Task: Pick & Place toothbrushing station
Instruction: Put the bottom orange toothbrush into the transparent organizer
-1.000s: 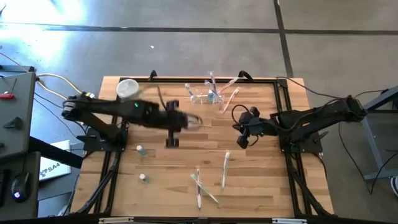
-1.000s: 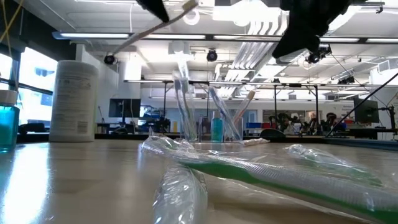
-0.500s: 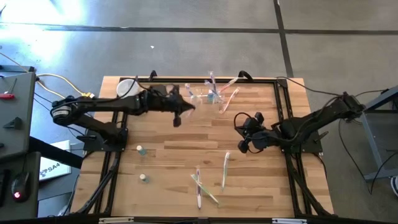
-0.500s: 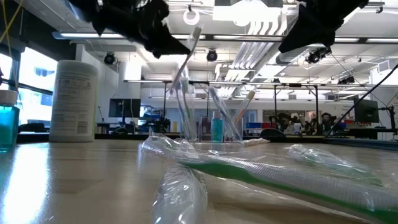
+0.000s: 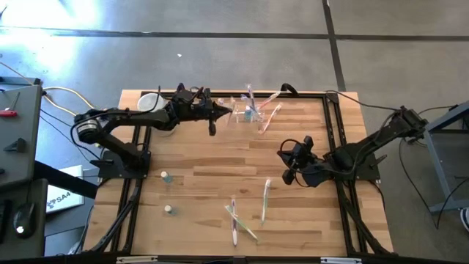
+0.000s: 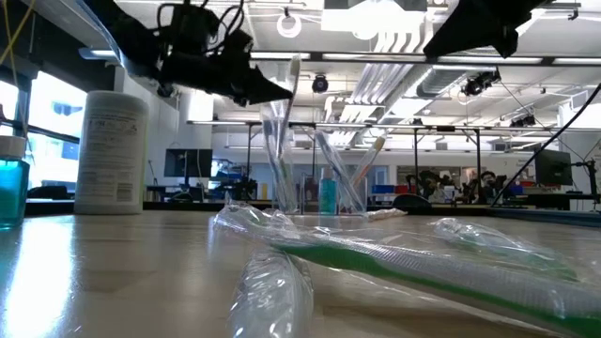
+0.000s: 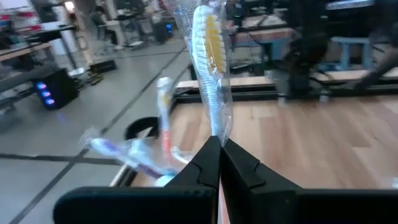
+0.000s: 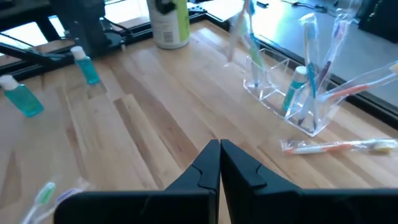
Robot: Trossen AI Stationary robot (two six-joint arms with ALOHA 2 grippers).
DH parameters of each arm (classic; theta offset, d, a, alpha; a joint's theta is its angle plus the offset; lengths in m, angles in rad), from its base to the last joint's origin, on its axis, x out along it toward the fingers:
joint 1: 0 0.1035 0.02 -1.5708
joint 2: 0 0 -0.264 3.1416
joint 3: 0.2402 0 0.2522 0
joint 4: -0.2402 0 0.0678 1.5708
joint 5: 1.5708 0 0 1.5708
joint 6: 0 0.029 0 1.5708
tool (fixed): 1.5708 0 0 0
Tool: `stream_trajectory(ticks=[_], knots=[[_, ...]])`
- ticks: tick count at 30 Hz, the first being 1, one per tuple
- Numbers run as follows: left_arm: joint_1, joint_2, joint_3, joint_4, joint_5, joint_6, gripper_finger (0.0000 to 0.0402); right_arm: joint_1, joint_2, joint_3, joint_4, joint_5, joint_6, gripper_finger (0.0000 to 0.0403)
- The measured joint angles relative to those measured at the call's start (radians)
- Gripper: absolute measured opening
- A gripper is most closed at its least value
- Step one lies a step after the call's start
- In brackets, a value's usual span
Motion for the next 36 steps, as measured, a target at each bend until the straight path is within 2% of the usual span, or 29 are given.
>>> stream_trajectory(ticks=[9, 14, 26, 31, 36], knots=[[0.092, 0.111, 0.006, 0.173, 0.026, -0.053, 0.0000, 0.025, 0.000, 0.000, 0.000, 0.000, 0.021, 0.0003], [0.109, 0.150, 0.032, 0.175, -0.029, -0.042, 0.0000, 0.025, 0.000, 0.000, 0.000, 0.000, 0.021, 0.0004], [0.108, 0.157, 0.050, 0.175, -0.106, 0.132, 0.0000, 0.024, 0.000, 0.000, -0.001, 0.000, 0.000, 0.0004], [0.108, 0.158, 0.050, 0.175, -0.087, 0.130, 0.0000, 0.024, 0.000, 0.000, -0.001, 0.000, -0.005, 0.0003], [0.108, 0.214, 0.050, 0.186, -0.084, 0.105, 0.0000, 0.024, 0.000, 0.000, -0.001, 0.000, -0.009, 0.0003]])
